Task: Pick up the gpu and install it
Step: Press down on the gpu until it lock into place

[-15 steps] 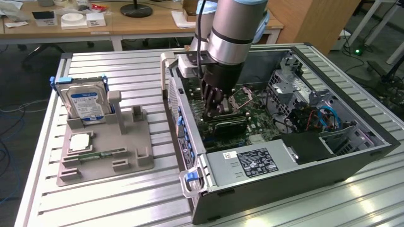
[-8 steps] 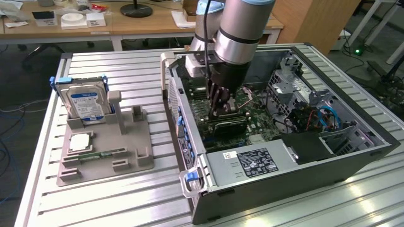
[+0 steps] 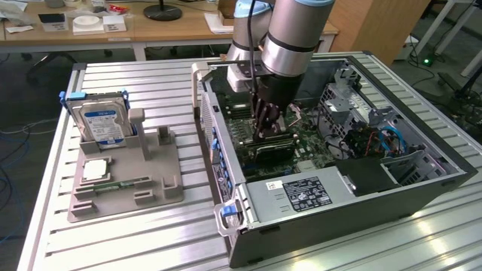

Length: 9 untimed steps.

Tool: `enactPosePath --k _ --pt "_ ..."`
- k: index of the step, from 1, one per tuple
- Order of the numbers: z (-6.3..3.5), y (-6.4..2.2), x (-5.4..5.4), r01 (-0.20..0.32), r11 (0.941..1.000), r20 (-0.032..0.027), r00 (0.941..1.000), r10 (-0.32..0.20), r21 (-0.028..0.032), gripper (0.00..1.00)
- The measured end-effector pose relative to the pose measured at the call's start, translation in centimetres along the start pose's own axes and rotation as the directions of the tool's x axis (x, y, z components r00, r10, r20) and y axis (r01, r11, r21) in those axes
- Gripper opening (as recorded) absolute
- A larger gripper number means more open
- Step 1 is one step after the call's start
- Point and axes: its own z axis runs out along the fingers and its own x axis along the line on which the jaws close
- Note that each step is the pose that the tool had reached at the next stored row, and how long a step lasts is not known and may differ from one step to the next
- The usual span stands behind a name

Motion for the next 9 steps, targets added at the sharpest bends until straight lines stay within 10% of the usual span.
enactPosePath --k 9 --pt "0.0 0.0 0.0 0.0 1.0 -0.0001 1.0 0.0 0.0013 0.1"
